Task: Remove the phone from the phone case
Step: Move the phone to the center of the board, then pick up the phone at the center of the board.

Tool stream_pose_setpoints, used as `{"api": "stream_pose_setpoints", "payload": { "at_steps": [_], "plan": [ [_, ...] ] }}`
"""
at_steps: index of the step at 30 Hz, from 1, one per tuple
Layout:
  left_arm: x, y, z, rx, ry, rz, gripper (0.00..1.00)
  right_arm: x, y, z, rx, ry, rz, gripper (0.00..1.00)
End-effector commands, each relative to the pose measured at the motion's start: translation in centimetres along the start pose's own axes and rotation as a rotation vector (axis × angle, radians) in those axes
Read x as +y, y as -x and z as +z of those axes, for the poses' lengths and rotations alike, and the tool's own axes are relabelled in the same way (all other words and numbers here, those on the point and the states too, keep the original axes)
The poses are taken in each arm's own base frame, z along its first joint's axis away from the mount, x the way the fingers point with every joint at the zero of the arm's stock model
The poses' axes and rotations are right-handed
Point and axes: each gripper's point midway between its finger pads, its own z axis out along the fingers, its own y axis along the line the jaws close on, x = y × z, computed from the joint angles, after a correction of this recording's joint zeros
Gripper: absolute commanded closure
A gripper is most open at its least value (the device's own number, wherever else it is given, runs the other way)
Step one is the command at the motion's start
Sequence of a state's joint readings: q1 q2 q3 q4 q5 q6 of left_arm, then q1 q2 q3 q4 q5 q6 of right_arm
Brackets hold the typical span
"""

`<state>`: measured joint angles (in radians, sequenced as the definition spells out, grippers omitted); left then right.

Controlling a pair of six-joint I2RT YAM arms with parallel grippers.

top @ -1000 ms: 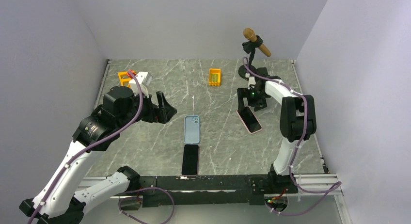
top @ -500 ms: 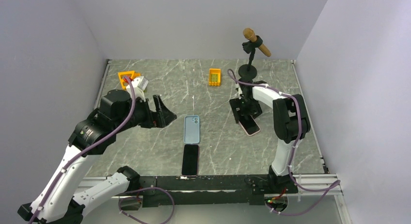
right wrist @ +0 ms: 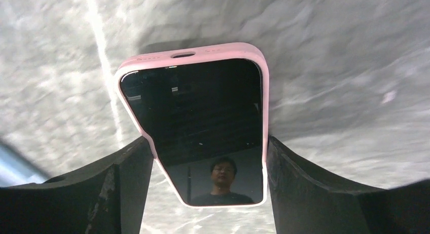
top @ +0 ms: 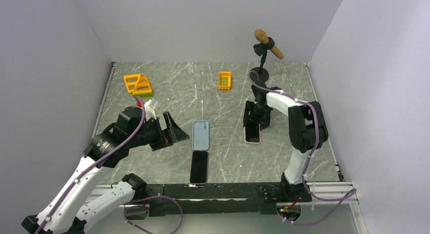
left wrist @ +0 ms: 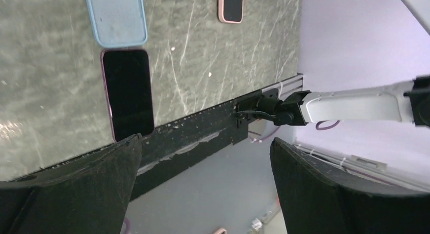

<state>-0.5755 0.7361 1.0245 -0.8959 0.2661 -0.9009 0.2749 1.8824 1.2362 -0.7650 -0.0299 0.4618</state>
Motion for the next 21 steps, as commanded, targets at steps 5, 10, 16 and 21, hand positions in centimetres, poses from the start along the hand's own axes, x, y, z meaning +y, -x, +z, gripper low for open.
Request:
{"api": "stream_pose_setpoints", "payload": {
  "at_steps": [5,10,16,21],
  "plan": [
    [-2.5,-0.2,1.7,0.059,-0.108,-0.218,0.01,7.7,-0.1,-8.4,-0.191,0.534,0.205,0.98],
    [-2.3,-1.4,2.7,0.121,-0.136,-0.259,0.03,7.8,-0.8,-10.9,-0.307,0.622,0.108,1.00],
    [-3.4,0.7,3.6,0.040,-0.186,-0.194,0.10,9.4,-3.9,-14.1,-0.362,0.681,-0.086,1.00],
    [-4.2,0.7,5.6,0.117,-0.185,-0.220,0.07,10.1,-6.0,-15.8,-0.346,0.773,-0.003,1.00]
  ]
}}
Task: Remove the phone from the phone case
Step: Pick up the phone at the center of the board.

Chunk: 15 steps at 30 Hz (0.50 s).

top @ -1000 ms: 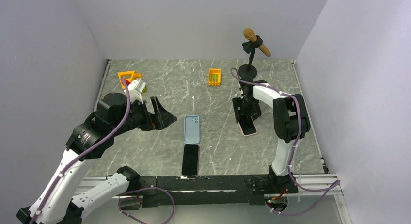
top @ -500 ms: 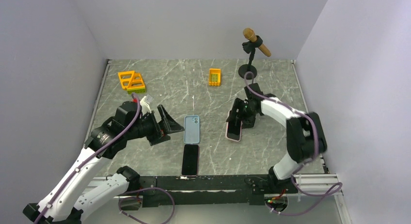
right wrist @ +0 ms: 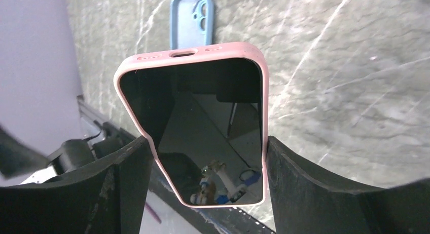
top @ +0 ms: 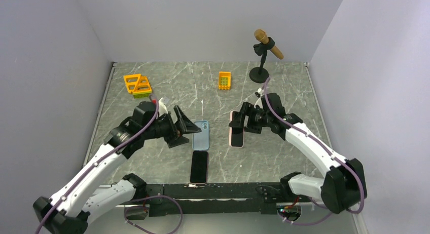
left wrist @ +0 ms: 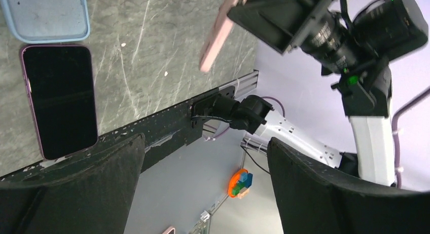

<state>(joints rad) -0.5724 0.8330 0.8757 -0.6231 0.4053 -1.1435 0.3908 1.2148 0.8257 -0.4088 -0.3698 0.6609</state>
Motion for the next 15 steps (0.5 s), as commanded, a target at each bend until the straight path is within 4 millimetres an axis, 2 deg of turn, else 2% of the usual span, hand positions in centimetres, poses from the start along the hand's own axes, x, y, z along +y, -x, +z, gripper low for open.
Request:
{"api": "stream_pose_setpoints", "payload": {
  "at_steps": [1,3,4,6,8,11,13,15],
  "plan": [
    [-3.2,0.5,1.3,0.042,-0.083,0.028,0.07,3.2,0.4,-1.9,-0.068,0.139,0.077,1.00],
    [-3.5,0.2,2.2,0.059,-0.065,0.066,0.08,3.5,0.1,-2.4,-0.055,0.143,0.242,1.00],
    [-3.7,0.0,2.5,0.066,-0.059,0.089,0.10,3.7,-0.9,-2.3,-0.005,0.175,0.335,1.00],
    [-4.2,-0.6,3.2,0.084,-0.052,0.128,0.14,6.6,-1.2,-2.5,0.072,0.355,0.439,1.00],
    [-4.8,-1.1,3.7,0.097,-0.048,0.170,0.19,8.3,-0.7,-3.3,0.083,0.407,0.447,1.00],
    [-5.3,-1.0,4.1,0.081,-0.020,0.211,0.21,8.7,0.7,-4.7,0.023,0.330,0.315,1.00],
    [-5.7,-0.9,3.8,0.074,-0.025,0.212,0.20,9.5,1.7,-5.6,-0.017,0.316,0.105,1.00],
    [-6.1,-0.5,3.4,0.048,-0.031,0.209,0.15,9.0,2.1,-5.9,-0.032,0.242,-0.096,1.00]
  ]
}}
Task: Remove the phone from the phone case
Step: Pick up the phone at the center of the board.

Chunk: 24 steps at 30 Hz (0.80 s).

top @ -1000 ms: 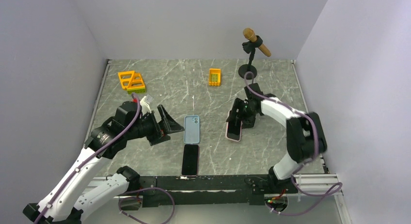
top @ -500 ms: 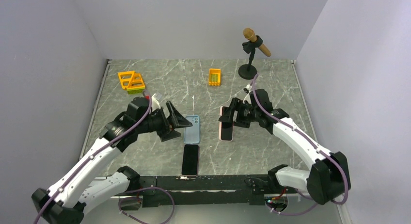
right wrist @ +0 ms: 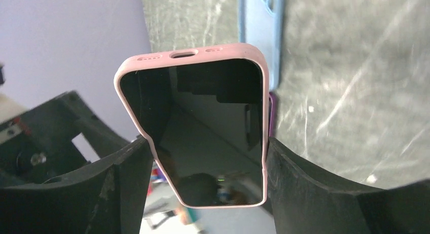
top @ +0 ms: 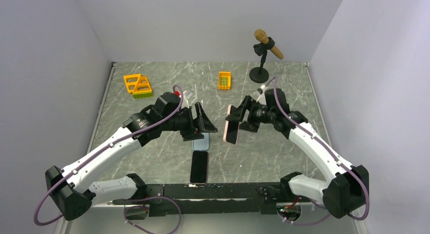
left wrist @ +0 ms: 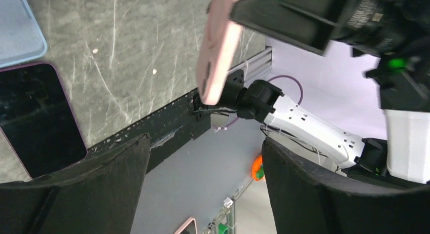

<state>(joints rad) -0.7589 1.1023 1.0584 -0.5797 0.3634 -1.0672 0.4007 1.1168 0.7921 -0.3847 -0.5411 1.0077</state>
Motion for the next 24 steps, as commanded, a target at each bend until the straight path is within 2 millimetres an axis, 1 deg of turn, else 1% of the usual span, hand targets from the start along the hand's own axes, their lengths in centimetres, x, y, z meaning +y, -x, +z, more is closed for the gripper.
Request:
{"api": "stream_pose_setpoints", "payload": {
  "at_steps": [1,2,5,6,8,10,11,13,17,21,24],
  "plan": [
    [-2.1,2.0,-1.7,-0.107,-0.039,0.048,0.13,5.4,2.1,-2.8,-0.074,0.029,-0.504,1.00],
    [-2.2,2.3,-2.0,-0.118,-0.040,0.036,0.10,5.3,2.1,-2.9,-0.080,-0.001,-0.659,1.00],
    [-2.4,3.4,-3.2,-0.130,-0.087,-0.038,0.04,5.1,1.5,-3.1,-0.099,-0.121,-0.948,1.00],
    [-2.3,3.7,-3.6,-0.120,-0.104,-0.075,0.01,5.3,1.3,-3.3,-0.102,-0.151,-1.019,1.00],
    [-2.2,4.6,-4.4,-0.128,-0.118,-0.133,0.01,5.9,0.6,-3.3,-0.094,-0.187,-1.154,1.00],
    [-2.5,5.6,-5.2,-0.159,-0.132,-0.132,0.01,6.4,0.2,-3.2,-0.100,-0.216,-1.249,1.00],
    [-2.7,6.0,-5.4,-0.172,-0.137,-0.119,0.02,6.7,0.1,-3.2,-0.101,-0.220,-1.268,1.00],
    [-3.0,6.2,-5.2,-0.159,-0.145,-0.099,0.03,7.3,-0.3,-3.1,-0.094,-0.201,-1.278,1.00],
    [-2.4,5.0,-3.1,-0.028,-0.132,-0.083,0.07,8.6,-1.5,-2.7,-0.048,-0.134,-1.326,1.00],
    [-2.7,4.7,-2.5,-0.031,-0.131,0.027,0.10,8.7,-2.6,-2.1,0.006,-0.118,-1.348,1.00],
    [-2.4,4.2,-1.6,0.005,-0.113,0.065,0.12,9.6,-3.4,-2.0,0.008,-0.076,-1.351,1.00]
  ]
}}
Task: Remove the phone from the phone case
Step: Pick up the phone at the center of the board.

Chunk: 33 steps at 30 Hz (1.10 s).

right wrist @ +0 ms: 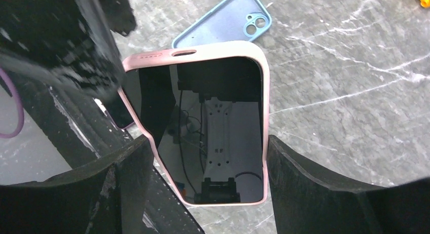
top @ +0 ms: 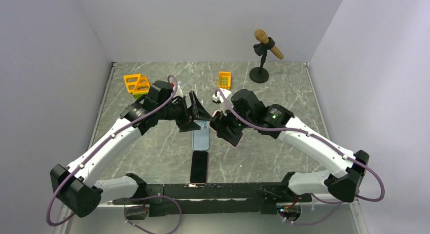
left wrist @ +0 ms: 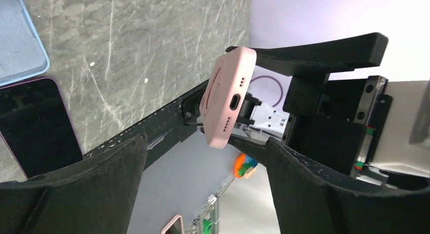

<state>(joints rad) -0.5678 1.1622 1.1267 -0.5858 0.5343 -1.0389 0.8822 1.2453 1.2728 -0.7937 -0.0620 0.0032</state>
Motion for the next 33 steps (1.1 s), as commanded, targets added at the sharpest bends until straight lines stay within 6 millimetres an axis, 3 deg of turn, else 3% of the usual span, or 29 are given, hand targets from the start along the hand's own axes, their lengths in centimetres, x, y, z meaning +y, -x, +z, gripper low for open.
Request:
{"api": "stream_pose_setpoints", "payload": {
  "at_steps": [1,11,13,15,16,17,19,20,24,28,30,33],
  "plan": [
    [-1.8,-0.5,0.0,0.035,-0.050,0.139,0.13,1.5,3.8,-1.6,-0.128,0.047,-0.051,1.00],
    [-2.5,-2.7,2.6,0.217,-0.125,0.200,0.59,3.4,3.7,-0.6,-0.094,0.072,-0.047,1.00],
    [-2.9,-2.9,2.7,0.244,-0.150,0.213,0.73,3.6,3.5,-0.4,-0.083,0.064,-0.035,1.00],
    [-3.4,-2.7,2.7,0.245,-0.161,0.229,0.92,3.7,3.5,-0.3,-0.085,0.056,-0.013,1.00],
    [-3.6,-2.2,2.6,0.228,-0.158,0.240,1.00,3.6,3.3,-0.3,-0.084,0.049,0.003,0.88],
    [-3.8,-1.6,2.4,0.199,-0.148,0.249,1.00,3.4,3.0,-0.3,-0.085,0.037,0.025,0.66],
    [-4.1,0.1,1.7,0.098,-0.113,0.267,1.00,1.9,2.1,-0.3,-0.092,-0.058,0.087,0.09],
    [-4.2,1.2,0.8,0.027,-0.085,0.273,1.00,1.3,1.5,-0.4,-0.095,-0.092,0.117,0.01],
    [-4.1,5.5,-3.7,-0.301,0.060,0.290,1.00,-1.4,-0.4,-1.8,-0.129,-0.260,0.249,0.00],
    [-3.9,7.8,-9.0,-0.570,0.124,0.250,1.00,-3.7,-1.6,-3.5,-0.195,-0.380,0.452,0.00],
    [-4.6,8.3,-10.7,-0.662,0.066,0.241,1.00,-4.5,-2.0,-3.5,-0.194,-0.369,0.591,0.00],
    [-6.4,8.2,-12.0,-0.729,-0.113,0.177,1.00,-5.2,-2.0,-2.5,-0.152,-0.179,0.881,0.00]
  ]
}}
